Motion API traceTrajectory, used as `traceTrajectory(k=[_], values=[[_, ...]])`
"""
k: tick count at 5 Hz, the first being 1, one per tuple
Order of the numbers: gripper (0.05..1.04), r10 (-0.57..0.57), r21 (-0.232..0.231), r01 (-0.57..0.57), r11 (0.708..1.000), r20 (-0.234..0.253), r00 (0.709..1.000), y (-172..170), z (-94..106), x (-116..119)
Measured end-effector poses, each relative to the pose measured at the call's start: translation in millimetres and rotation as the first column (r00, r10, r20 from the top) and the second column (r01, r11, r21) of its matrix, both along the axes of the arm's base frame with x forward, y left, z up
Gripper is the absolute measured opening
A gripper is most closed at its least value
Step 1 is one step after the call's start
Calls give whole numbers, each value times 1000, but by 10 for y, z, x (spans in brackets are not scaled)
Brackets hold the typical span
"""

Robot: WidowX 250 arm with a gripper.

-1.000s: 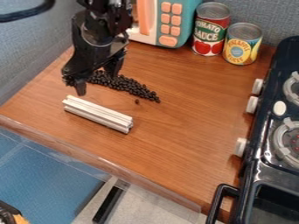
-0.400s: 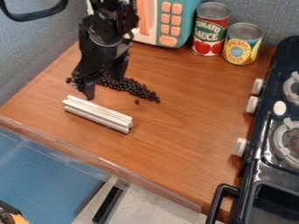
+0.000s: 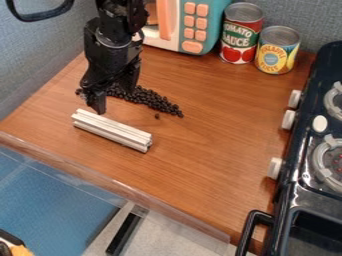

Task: Sweep into pile

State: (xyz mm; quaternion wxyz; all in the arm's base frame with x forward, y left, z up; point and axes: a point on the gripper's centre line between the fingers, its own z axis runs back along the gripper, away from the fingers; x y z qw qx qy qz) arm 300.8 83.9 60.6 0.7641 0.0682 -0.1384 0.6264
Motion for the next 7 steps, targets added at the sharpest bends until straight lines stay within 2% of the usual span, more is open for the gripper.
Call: traceTrajectory(k=[3,5,6,7], values=[[1001,-40,-58,37,998,-57,998,-29,-133,-162],[1001,-29,-54,26,998,-53,998,-41,-161,-246],[1001,-3,-45,1,999,-30,1000,-24,-182,-225],[1001,23,-47,-24,999,-30,999,-21,-236,-217]])
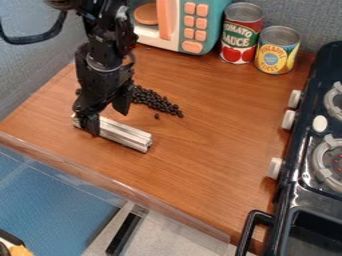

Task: Sweep into pile

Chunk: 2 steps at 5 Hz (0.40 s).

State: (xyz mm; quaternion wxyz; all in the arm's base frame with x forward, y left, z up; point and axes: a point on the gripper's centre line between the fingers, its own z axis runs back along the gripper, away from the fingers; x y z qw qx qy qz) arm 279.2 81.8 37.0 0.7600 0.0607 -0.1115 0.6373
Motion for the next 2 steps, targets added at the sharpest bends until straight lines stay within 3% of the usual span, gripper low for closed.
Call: traceTrajectory(k=[2], values=[[1001,44,-17,-44,999,1,999,-22,-51,0]])
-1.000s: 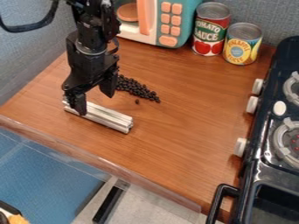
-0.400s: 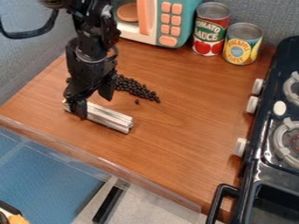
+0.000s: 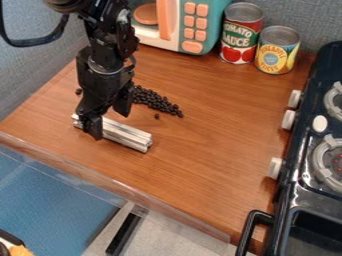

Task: Sweep into pile

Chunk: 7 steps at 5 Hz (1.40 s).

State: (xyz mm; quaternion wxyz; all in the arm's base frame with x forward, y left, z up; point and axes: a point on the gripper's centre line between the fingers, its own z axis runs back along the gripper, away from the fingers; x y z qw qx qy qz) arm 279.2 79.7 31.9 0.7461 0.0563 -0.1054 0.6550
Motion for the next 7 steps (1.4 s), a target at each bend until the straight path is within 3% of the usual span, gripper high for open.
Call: traceTrajectory(k=[2,3,4,5,6,7], values=[[990,55,-21,-55,998,-10,998,-16,-86,2],[908,73,-32,-73,997,-19,997,-30,-142,-1],[600,110,-46,-111,993,-22,994,-35,-197,-6],[381,154,-85,-156,984,-34,988,-17,-196,-26],[381,196,-168,-206,964,-71,978,-8,-114,-14],[381,252,-145,-263,954,-89,964,84,45,61]])
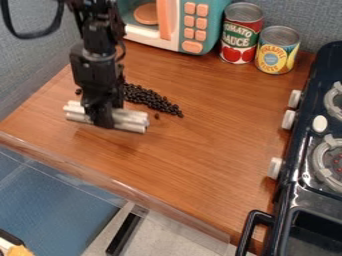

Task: Sweep into pile

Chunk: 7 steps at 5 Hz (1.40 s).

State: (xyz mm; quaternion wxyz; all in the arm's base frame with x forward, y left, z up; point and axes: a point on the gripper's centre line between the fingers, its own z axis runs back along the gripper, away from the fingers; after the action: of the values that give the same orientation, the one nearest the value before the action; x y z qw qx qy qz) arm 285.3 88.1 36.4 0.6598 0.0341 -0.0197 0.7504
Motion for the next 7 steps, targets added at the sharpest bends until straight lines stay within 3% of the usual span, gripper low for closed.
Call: traceTrajectory(k=[1,2,3,4,5,7], values=[[380,44,68,-42,997,-31,999,249,272,78],[380,-12,105,24,994,-119,993,383,289,76],[380,-58,143,75,987,-118,991,486,309,86],[380,37,131,-28,991,-66,997,538,358,142],[380,192,115,-194,974,24,981,555,571,327],[380,441,76,-442,894,26,897,324,603,667]])
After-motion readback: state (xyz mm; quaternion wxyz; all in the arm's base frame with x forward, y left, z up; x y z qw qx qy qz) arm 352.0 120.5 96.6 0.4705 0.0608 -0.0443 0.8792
